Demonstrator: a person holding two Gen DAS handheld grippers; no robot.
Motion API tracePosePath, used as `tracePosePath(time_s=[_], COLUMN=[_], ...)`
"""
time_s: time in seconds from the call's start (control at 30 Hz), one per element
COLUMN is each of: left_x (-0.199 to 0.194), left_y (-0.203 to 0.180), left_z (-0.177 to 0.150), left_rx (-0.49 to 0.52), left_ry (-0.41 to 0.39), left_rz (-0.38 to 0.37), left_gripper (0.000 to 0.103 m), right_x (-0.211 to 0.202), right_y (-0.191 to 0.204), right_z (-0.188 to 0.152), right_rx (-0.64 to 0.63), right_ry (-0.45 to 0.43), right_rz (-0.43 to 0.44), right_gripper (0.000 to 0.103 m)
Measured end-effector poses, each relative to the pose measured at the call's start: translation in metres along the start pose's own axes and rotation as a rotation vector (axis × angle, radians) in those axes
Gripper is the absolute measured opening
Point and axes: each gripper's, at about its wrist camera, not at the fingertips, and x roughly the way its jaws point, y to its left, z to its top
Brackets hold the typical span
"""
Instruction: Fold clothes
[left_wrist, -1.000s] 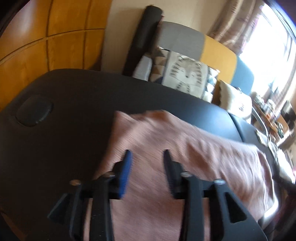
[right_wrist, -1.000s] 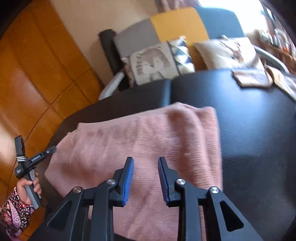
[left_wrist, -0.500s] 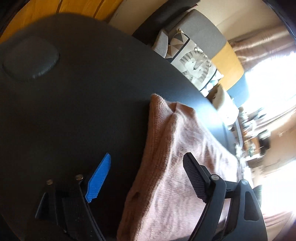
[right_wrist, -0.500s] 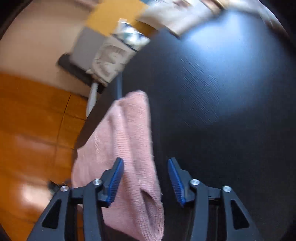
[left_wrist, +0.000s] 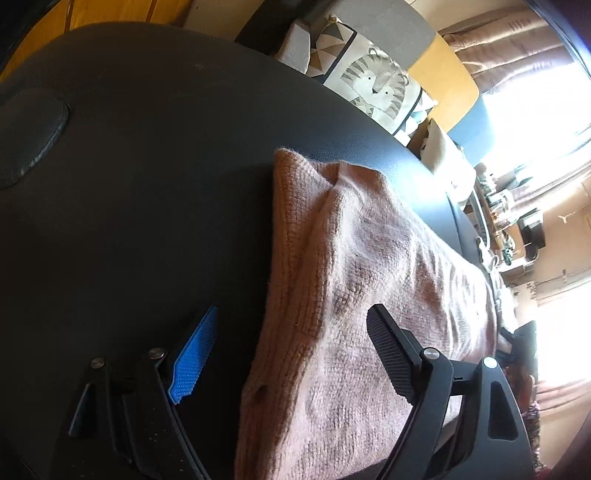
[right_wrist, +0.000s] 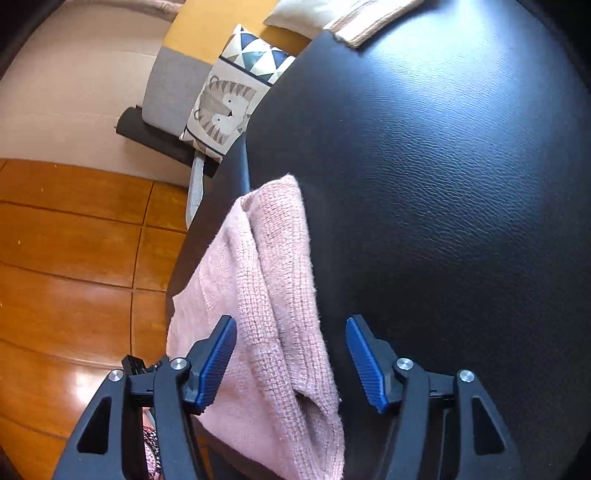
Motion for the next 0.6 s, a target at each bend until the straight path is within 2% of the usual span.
tracePosePath(time_s=[0.1, 0.17, 0.23, 0.3, 0.43, 0.53, 0.6], left_x=[-0.025, -0.04, -0.044, -0.039, -0.002, 0.033, 0.041], left_y=[-0.021, -0.04, -0.064, -0.095, -0.163, -0.213, -0.23], left_z=[-0.008, -0.017, -0.028, -0.037, -0.06, -0.071, -0.081], left_rx=[0.064, 0.09, 0.112, 0.16, 0.32, 0.439, 0.489], left_ry=[-0.17, -0.272, -0.306, -0.302, -0.244, -0.246, -0.247], left_rz=[0.086, 0.053, -0.029, -0.073, -0.067, -0.025, -0.029], left_gripper=[0.084, 0.084, 0.084, 0.084, 0.084, 0.084, 0.084], right_x=[0.003, 0.008, 0.012, 0.015, 0.024, 0.031, 0.033], right_y=[0.005, 0.007, 0.006, 0.009, 0.016, 0.023, 0.026], right_z=[0.0, -0.001, -0.006, -0.007, -0.008, -0.009, -0.011], right_rx=[-0.016, -0.013, -0.026, -0.054, -0.086, -0.118, -0.134], right_ry=[0.015, 0.039, 0.055, 0.052, 0.087, 0.1, 0.096], right_rz=[-0.001, 0.028, 0.054, 0.055, 0.06, 0.044, 0.021], right_gripper=[0.064, 0.064, 0.064, 0.064, 0.064, 0.064, 0.06])
